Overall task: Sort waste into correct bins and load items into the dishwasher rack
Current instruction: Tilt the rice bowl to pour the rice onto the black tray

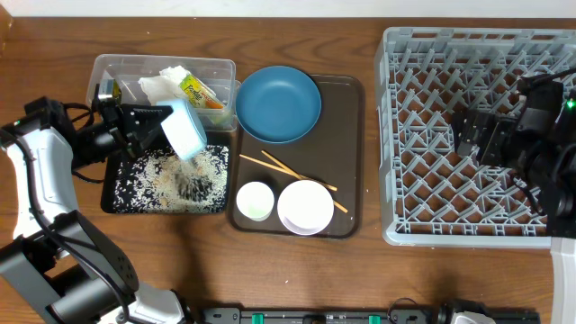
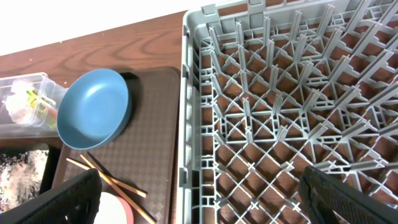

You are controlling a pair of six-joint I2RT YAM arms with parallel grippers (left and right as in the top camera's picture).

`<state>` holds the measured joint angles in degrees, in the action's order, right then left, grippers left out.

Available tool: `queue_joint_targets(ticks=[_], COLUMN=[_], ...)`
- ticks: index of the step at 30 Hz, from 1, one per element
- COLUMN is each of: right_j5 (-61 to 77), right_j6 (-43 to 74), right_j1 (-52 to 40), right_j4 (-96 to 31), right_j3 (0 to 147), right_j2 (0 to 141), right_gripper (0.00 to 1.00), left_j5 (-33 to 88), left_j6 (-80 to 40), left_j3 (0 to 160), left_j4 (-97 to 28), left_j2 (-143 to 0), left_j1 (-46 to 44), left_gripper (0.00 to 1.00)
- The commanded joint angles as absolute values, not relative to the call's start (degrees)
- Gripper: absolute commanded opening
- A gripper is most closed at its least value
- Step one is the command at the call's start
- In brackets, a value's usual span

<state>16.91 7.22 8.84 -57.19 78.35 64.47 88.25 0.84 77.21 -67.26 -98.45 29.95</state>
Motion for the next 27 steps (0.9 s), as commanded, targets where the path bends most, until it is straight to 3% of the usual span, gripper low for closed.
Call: queue_joint_targets(ticks=[1, 18, 23, 27], right_j5=[16.95, 16.95, 16.95, 16.95], right_j6=[7.68, 7.68, 7.68, 7.68], right_j1=[9.15, 9.15, 9.15, 9.13], right_j4=[-57.28, -57.25, -57.25, -57.25], right_j3=[78.96, 78.96, 78.96, 78.96], right_j2=[64.51, 64.51, 64.51, 64.51], right_gripper=[0.99, 0.99, 0.99, 0.99], left_j5=[90.13, 89.84, 80.16, 79.85], left_j6=[0.14, 0.19, -0.95, -0.89], left_j3=[77.03, 77.03, 77.01, 76.27], left_j4=[-67.48, -65.91, -63.44, -63.31], left_j2=[-97.41, -97.41, -97.93, -98.74], left_j1=[30.28, 34.57, 37.98, 40.42], left_gripper=[0.06, 0.06, 0.06, 0.06])
